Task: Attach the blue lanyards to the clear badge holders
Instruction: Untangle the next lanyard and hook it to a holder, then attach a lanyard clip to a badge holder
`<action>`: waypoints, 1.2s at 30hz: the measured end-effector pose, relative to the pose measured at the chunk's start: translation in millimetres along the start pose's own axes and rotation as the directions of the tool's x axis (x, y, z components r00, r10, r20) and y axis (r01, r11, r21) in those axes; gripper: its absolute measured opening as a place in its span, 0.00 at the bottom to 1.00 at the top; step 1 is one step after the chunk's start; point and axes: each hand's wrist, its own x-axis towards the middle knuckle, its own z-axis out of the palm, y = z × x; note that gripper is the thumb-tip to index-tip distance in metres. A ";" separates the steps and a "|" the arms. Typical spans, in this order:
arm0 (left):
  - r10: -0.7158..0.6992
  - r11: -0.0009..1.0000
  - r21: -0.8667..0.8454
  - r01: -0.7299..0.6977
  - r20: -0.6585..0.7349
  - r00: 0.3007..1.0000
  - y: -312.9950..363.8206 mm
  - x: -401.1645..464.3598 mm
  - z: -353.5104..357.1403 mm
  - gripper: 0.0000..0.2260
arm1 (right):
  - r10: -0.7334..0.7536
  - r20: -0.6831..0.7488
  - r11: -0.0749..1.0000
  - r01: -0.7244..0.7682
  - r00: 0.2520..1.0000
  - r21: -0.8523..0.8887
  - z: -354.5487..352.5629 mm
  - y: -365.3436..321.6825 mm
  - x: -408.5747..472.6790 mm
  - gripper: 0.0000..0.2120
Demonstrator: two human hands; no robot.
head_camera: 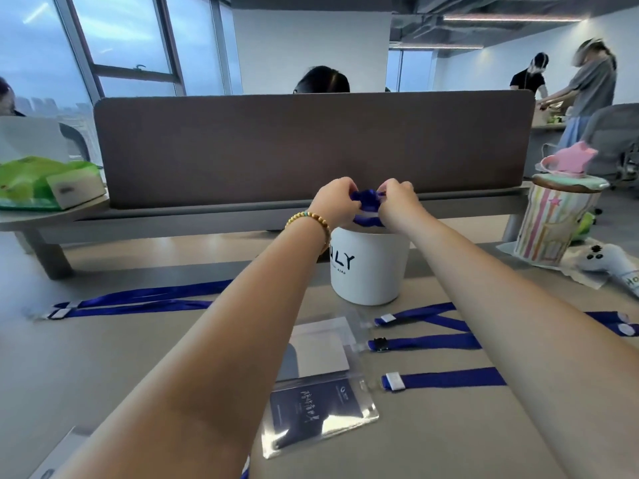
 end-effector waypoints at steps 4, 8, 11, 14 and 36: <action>0.015 0.995 0.097 -0.032 0.179 0.984 -6.1 -5.9 3.4 0.16 | 0.027 0.103 0.984 -0.008 0.994 -0.177 6.7 2.5 -4.6 0.20; 0.035 0.999 0.016 -0.037 0.082 0.996 -15.4 -28.7 -8.7 0.14 | -0.014 0.068 0.986 0.025 0.998 -0.165 4.7 -0.4 -18.7 0.19; 0.004 0.996 -0.091 -0.003 0.018 1.000 -30.0 -58.5 -32.5 0.14 | -0.090 -0.038 0.994 0.087 0.995 -0.069 7.9 -1.9 -40.7 0.21; -0.044 0.993 -0.109 0.043 -0.006 0.999 -56.9 -101.9 -57.2 0.14 | -0.202 -0.209 0.979 0.201 0.957 -0.025 21.7 -7.1 -74.2 0.22; -0.367 0.909 0.230 0.349 0.040 0.929 -212.0 -263.2 -90.8 0.18 | -0.317 0.220 0.906 0.363 0.923 -0.218 167.2 -80.7 -190.6 0.17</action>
